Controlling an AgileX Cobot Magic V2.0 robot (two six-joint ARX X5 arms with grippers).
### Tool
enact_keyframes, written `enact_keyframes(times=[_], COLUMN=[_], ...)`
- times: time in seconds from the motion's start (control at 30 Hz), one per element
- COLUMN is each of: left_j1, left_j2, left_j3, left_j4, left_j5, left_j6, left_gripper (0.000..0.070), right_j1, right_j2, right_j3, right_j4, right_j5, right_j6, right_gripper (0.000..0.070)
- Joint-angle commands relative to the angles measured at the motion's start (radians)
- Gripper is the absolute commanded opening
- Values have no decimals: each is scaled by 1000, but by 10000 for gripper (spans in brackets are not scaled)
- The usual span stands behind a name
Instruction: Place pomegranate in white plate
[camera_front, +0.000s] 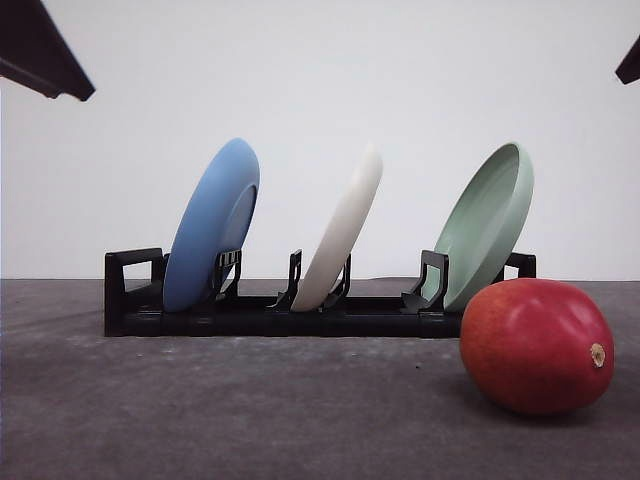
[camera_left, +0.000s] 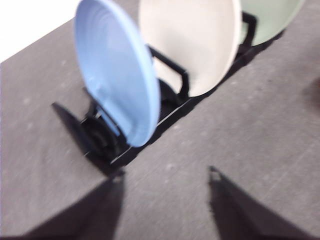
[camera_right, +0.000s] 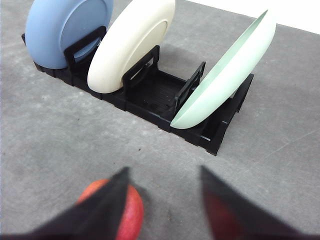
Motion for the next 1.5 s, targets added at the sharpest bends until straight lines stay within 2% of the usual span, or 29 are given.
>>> enact_keyframes(times=[0.0,0.1,0.3,0.43,0.57,0.83,1.27,1.47], left_j1=[-19,-53,-141,-183,-218,-255,-264,-264], left_j2=[5,13,88,189,308,541,877,979], left_j3=[19,19,19,19,19,32,255,341], left_j4=[37,109,254,364,496,765,794,790], left_j5=[15,45,45,44,39,-27,-140,-161], left_j6=[-15,-55,-94,-143,-159,-202,-211,-214], left_gripper=[374,374,390,390,389,390,387,383], right_j1=[5,5,5,5,5,5,4,4], right_j2=[3,3,3,3,3,3,3,3], right_j3=[13,13,13,13,13,13,13,13], right_j4=[9,10,10,10,10,9,9,9], right_j5=[0,0,0,0,0,0,1,4], right_j6=[-7,-5,0,0,-1,-1,-9,-24], right_gripper=[348,348,348,348,348,348,348,348])
